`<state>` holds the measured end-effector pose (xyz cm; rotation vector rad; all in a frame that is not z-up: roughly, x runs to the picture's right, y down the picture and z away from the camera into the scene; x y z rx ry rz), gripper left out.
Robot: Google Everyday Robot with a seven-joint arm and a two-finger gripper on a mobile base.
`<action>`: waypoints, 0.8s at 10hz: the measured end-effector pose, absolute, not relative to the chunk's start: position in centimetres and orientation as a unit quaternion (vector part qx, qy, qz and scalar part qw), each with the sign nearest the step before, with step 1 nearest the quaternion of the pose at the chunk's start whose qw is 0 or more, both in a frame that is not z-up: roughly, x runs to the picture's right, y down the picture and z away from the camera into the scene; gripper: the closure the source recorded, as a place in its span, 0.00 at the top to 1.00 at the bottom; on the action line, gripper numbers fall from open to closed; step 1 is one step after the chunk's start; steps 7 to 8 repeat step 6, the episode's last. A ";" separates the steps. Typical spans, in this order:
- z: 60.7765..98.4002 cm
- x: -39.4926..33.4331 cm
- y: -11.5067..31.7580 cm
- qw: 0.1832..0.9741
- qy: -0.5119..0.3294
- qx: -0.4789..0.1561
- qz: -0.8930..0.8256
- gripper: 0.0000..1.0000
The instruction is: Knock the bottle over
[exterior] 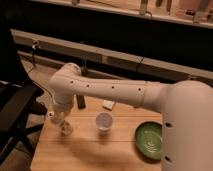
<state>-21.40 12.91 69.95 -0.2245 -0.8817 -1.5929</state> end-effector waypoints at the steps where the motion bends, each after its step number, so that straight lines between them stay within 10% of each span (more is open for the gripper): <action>1: 69.6 -21.7 13.0 0.598 -0.390 -0.082 -0.696 0.00; 8: 69.4 -21.8 13.3 0.578 -0.406 -0.054 -0.706 0.00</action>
